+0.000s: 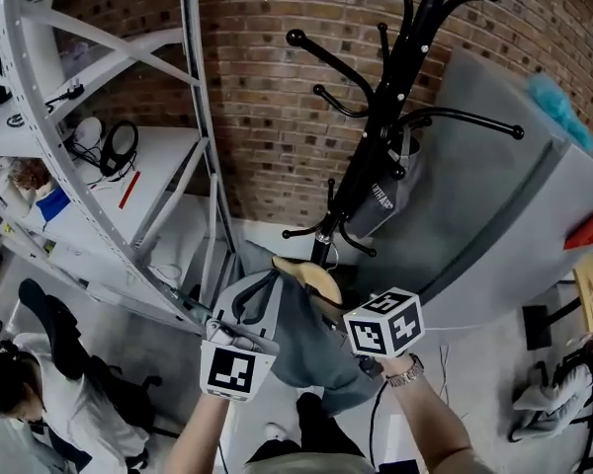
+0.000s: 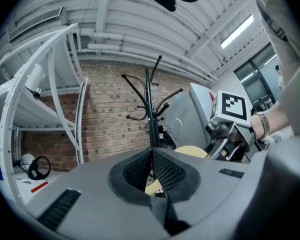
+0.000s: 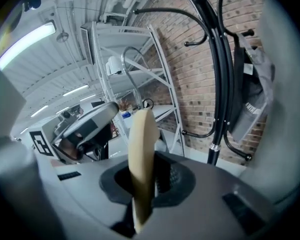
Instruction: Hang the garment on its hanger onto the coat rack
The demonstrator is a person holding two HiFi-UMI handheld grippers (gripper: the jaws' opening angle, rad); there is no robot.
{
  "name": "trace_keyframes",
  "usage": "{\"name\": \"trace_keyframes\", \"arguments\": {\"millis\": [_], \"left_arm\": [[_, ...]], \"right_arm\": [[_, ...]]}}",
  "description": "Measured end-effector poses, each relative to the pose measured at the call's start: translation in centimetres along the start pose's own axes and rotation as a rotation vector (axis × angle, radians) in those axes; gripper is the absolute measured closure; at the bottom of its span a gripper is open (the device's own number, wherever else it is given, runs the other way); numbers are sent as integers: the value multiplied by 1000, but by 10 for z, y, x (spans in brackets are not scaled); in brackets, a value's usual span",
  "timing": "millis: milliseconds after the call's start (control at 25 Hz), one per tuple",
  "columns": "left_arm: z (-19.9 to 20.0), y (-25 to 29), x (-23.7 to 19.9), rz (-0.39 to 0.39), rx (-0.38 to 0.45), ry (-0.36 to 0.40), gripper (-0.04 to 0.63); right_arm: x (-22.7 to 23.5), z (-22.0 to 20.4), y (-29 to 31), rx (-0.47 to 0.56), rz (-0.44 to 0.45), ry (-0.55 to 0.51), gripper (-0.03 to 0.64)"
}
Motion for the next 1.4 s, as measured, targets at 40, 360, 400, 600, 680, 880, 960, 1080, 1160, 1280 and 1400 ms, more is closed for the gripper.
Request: {"name": "trace_keyframes", "arguments": {"millis": [40, 360, 400, 600, 680, 880, 960, 1080, 1160, 1280, 1400], "left_arm": [[-3, 5, -5, 10, -1, -5, 594], [-35, 52, -35, 28, -31, -29, 594], [-41, 58, -38, 27, -37, -29, 594], [-74, 82, -47, 32, -83, -48, 594], [-89, 90, -51, 35, -112, -48, 594], [-121, 101, -54, 30, -161, -45, 594], [-131, 103, -54, 33, -171, -55, 594], [-139, 109, -55, 33, -175, -66, 594], [-144, 111, -54, 35, -180, -73, 594], [-154, 115, -53, 39, -192, -84, 594], [-164, 114, -55, 48, -213, -91, 594]], "right_arm": [[6, -2, 9, -6, 6, -2, 575], [55, -28, 72, -75, 26, 6, 575], [62, -31, 79, -81, 27, 5, 575], [93, -45, 108, -114, 31, -11, 575], [105, -50, 120, -123, 35, -24, 575], [131, -67, 139, -132, 33, -8, 575], [138, -75, 146, -132, 29, 5, 575], [147, -86, 159, -115, 35, 17, 575], [150, -92, 169, -112, 39, 19, 575], [158, -100, 183, -110, 42, 19, 575], [166, -111, 194, -127, 41, 21, 575]]}}
Point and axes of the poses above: the fingertips, and each gripper's own axes: y forward along the fingers, x to its right, z out of its top, the point moved 5 cm from there along -y, backward along the fingers, and after that the axes turned 12 degrees about -y, right-handed, at the moved point
